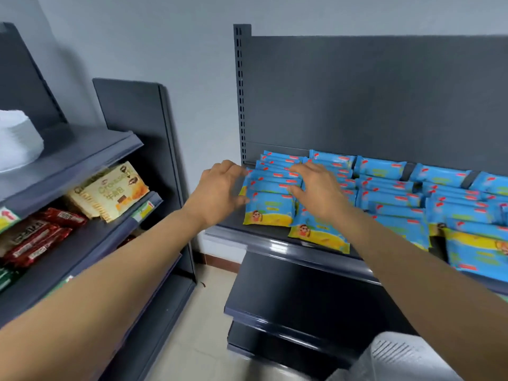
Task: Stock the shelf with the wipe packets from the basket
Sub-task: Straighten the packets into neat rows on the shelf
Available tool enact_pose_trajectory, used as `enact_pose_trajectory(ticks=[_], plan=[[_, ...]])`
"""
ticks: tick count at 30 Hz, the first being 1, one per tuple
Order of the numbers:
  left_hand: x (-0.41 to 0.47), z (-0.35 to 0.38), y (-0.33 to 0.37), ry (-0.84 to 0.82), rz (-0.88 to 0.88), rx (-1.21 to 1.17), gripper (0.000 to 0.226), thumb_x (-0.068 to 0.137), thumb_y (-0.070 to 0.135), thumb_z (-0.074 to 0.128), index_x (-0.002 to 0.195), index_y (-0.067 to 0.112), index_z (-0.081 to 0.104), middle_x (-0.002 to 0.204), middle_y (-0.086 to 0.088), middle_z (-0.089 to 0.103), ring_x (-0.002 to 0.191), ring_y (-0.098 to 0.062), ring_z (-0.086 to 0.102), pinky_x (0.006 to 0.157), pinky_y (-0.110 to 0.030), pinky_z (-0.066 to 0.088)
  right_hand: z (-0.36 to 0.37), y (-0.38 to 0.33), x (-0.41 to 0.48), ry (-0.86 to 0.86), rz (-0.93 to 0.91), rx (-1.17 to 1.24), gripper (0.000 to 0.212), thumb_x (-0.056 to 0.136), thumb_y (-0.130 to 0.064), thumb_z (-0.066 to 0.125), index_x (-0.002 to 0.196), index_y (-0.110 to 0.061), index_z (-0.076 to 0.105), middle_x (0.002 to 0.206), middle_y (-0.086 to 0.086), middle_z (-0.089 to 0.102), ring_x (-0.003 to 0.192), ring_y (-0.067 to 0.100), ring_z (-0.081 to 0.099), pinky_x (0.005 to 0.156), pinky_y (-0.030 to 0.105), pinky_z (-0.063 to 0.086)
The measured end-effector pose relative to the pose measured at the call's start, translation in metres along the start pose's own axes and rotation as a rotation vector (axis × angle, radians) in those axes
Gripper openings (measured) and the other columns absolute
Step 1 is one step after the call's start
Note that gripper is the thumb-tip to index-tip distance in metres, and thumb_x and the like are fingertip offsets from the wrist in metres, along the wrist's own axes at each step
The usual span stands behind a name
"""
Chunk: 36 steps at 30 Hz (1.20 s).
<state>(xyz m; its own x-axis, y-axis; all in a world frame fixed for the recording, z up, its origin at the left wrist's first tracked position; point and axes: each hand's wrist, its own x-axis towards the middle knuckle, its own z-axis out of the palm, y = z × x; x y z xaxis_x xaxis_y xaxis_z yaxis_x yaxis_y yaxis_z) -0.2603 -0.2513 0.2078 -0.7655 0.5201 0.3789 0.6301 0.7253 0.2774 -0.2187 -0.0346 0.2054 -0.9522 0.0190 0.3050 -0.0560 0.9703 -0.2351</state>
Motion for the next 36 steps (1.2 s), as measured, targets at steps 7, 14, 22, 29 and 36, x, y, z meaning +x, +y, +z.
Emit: enact_pose_trajectory(ticks=[7, 14, 22, 29, 36], plan=[[0.037, 0.034, -0.037, -0.134, 0.009, -0.064, 0.07, 0.076, 0.036, 0.073, 0.134, 0.013, 0.041, 0.129, -0.006, 0.044, 0.119, -0.023, 0.041, 0.102, -0.034, 0.029, 0.012, 0.013, 0.026, -0.05, 0.123, -0.067, 0.052, 0.089, -0.031, 0.058, 0.137, -0.015, 0.045, 0.141, 0.009, 0.045, 0.132, 0.027, 0.036, 0.108, 0.042, 0.031], [0.083, 0.075, -0.049, -0.154, 0.02, -0.046, 0.084, 0.067, 0.043, 0.077, 0.136, 0.016, 0.037, 0.129, -0.005, 0.042, 0.117, -0.025, 0.042, 0.1, -0.037, 0.029, 0.029, 0.042, 0.063, -0.097, 0.14, -0.096, 0.054, 0.088, -0.035, 0.059, 0.136, -0.017, 0.044, 0.141, 0.008, 0.043, 0.131, 0.028, 0.036, 0.107, 0.043, 0.032], [0.109, 0.119, -0.061, -0.401, 0.078, 0.222, 0.119, 0.054, 0.067, 0.073, 0.145, 0.021, 0.012, 0.15, -0.006, 0.015, 0.137, -0.026, 0.015, 0.113, -0.038, 0.009, 0.061, 0.081, 0.128, -0.227, 0.093, -0.088, 0.06, 0.086, -0.04, 0.062, 0.137, -0.017, 0.04, 0.142, 0.005, 0.039, 0.131, 0.027, 0.034, 0.106, 0.042, 0.029], [0.128, 0.125, -0.072, -0.551, 0.006, 0.197, 0.136, 0.047, 0.071, 0.074, 0.145, 0.028, -0.012, 0.155, -0.012, -0.001, 0.142, -0.032, 0.001, 0.114, -0.043, 0.003, 0.083, 0.101, 0.176, -0.34, 0.129, -0.114, 0.076, 0.08, -0.049, 0.065, 0.142, -0.018, 0.033, 0.143, 0.005, 0.036, 0.131, 0.03, 0.033, 0.106, 0.041, 0.029], [0.148, 0.128, -0.081, -0.61, 0.052, 0.216, 0.137, 0.046, 0.078, 0.069, 0.145, 0.029, -0.013, 0.151, -0.009, 0.005, 0.139, -0.034, 0.003, 0.114, -0.045, 0.004, 0.08, 0.111, 0.203, -0.539, 0.222, -0.128, 0.092, 0.071, -0.063, 0.065, 0.143, -0.017, 0.029, 0.149, 0.004, 0.035, 0.133, 0.027, 0.036, 0.108, 0.04, 0.031]])
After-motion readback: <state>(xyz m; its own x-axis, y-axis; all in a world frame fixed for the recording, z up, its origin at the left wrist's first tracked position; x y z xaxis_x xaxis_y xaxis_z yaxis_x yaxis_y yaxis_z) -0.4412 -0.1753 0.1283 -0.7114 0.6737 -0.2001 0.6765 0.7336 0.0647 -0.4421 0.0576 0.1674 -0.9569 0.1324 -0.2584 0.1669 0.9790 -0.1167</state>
